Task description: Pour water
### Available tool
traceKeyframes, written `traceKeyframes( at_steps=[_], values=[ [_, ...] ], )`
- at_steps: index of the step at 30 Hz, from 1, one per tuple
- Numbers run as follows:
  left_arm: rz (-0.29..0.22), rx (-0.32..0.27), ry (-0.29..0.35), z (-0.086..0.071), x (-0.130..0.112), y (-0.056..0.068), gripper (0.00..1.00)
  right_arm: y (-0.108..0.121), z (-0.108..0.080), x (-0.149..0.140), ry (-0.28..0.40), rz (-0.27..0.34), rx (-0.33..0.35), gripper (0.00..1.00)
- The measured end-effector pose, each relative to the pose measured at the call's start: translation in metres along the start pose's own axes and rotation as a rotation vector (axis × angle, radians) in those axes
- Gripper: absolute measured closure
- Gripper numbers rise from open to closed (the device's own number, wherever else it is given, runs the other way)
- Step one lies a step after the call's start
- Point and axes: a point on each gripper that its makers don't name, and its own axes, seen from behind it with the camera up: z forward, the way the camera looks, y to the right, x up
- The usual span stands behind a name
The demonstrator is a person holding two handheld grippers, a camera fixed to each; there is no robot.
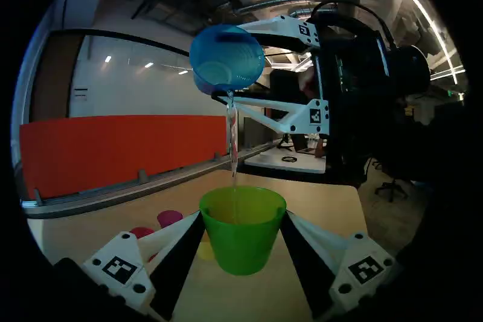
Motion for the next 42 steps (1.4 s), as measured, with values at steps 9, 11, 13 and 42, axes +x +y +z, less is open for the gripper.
traceKeyframes(
  at_steps=[9, 11, 13, 42],
  values=[
    [-0.002, -0.002, 0.002, 0.0006, -0.0003, -0.0005, 0.15, 0.0013, 0.0001, 0.0021, 0.0, -0.045, 0.0, 0.12],
    [-0.003, -0.001, 0.002, 0.0003, -0.0006, -0.0011, 0.15, 0.0008, 0.0002, 0.0022, -0.002, -0.053, 0.001, 0.12],
    [-0.004, -0.002, 0.002, 0.0004, -0.0007, -0.0014, 0.15, 0.0006, 0.0002, 0.0031, 0.0, -0.061, 0.002, 0.12],
    [-0.01, 0.008, 0.011, 0.0006, 0.0019, -0.0057, 0.15, -0.0026, -0.0013, 0.0021, 0.017, 0.044, 0.006, 0.12]
  ],
)
